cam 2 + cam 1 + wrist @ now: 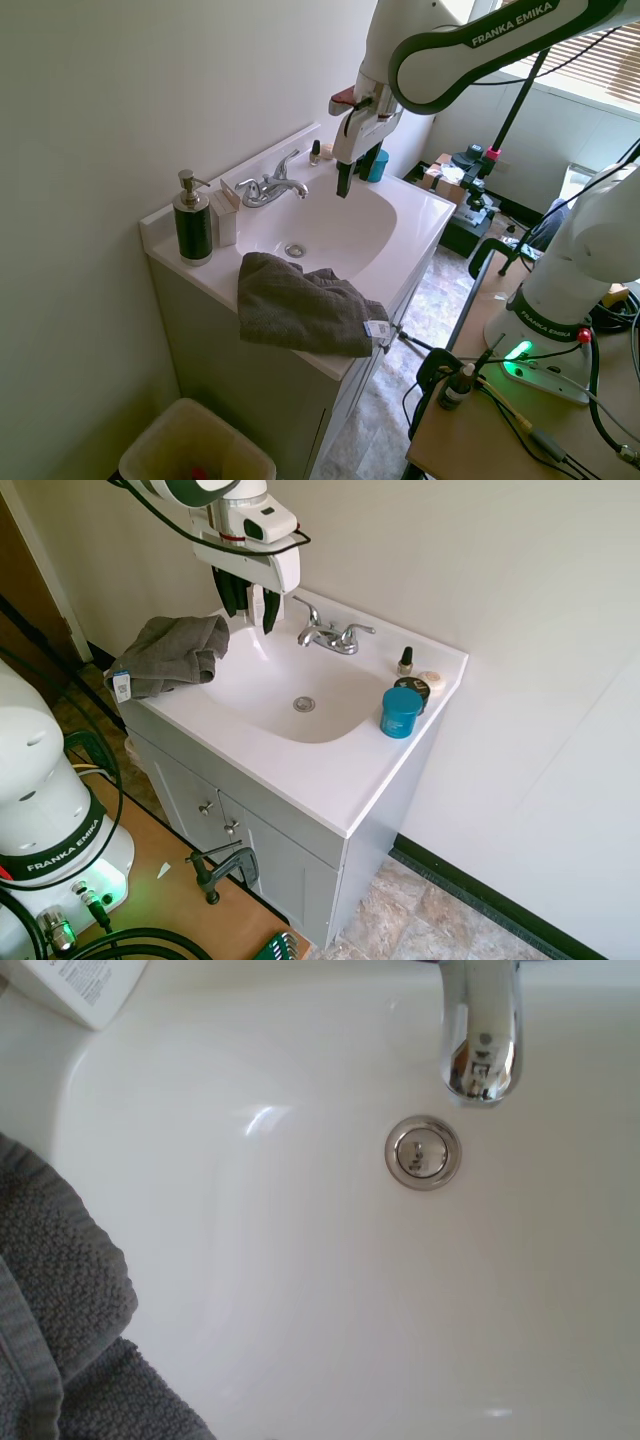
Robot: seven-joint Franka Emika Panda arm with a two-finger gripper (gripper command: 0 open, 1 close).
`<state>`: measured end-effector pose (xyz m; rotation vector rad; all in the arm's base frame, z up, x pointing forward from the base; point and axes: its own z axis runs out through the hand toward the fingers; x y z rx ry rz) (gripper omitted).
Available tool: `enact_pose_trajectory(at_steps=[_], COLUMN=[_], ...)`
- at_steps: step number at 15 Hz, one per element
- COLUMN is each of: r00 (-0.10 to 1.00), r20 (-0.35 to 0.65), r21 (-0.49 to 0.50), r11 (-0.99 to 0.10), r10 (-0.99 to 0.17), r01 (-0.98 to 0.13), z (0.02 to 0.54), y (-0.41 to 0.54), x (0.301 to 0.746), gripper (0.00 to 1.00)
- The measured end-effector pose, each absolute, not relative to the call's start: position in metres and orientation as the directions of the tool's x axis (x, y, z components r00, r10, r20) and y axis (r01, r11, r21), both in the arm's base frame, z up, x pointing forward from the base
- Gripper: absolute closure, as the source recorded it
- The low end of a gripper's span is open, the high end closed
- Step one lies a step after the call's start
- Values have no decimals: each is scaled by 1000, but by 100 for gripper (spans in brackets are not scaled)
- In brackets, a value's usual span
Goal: Sanitize the sink
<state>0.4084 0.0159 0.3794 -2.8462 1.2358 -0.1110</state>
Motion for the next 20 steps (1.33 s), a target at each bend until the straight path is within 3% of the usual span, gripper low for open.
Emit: enact_pose_trajectory(at_steps=[6, 13, 17, 20], r00=[715, 846, 892, 900], r20=[76, 259, 244, 215], r21=[-72, -116, -59, -40], r11=[-719, -884, -923, -924], r10=[-695, -467, -382, -380], r01=[-691, -452, -379, -380], z=[385, 390, 362, 330], y=[43, 155, 192, 213], x=[413, 398, 366, 347], gripper=[0, 0, 0, 0])
